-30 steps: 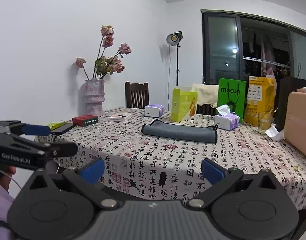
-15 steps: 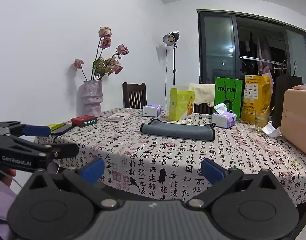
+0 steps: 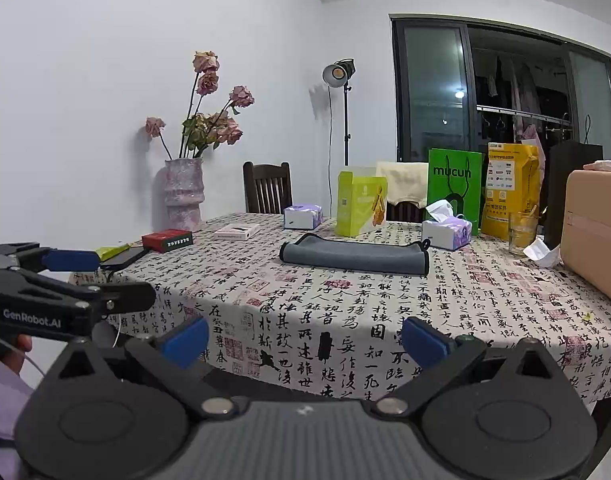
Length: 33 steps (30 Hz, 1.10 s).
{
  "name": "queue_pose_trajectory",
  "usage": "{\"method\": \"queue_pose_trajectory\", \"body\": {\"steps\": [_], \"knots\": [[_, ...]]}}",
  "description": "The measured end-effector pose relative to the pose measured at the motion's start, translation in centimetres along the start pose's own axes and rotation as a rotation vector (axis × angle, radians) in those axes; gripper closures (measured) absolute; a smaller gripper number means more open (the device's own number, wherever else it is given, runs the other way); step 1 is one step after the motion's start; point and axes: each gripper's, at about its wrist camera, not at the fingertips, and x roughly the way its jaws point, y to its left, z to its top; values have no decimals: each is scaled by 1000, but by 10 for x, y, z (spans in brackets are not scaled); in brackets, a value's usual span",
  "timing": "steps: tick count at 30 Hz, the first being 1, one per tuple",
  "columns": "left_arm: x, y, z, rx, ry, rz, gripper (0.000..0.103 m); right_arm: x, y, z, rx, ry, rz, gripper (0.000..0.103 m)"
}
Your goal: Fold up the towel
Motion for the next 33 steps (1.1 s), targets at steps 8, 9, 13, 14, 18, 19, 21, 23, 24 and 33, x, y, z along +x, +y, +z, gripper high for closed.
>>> {"method": "queue_pose_trajectory", "body": {"steps": [8,9,13,14,18,19,21,23,24,33], "knots": [[0,0,0,0,1,-2,0,4,-2,-1,16,14,1,0],[0,0,0,0,1,-2,0,4,-2,-2,16,14,0,0],[0,0,0,0,1,-2,0,4,-1,-2,13,11,0,0],[0,0,0,0,1,-2,0,4,-1,-2,13,11,-1,0],[0,1,0,0,1,-2,0,3,-1,-2,14,11,-1,0],[0,1,0,-1,1,-2,0,3,-1,-2,13,10,-2,0],[0,1,0,0,1,-3,0,3,-1,-3,13,10,-2,0],[0,1,0,-1,1,-2,0,3,-1,-3,13,10,-2,0],[0,1,0,0,1,-3,0,3,-1,-3,13,10,-2,0],[0,1,0,-1,1,-2,0,3,-1,-3,11,8,-3,0]]}}
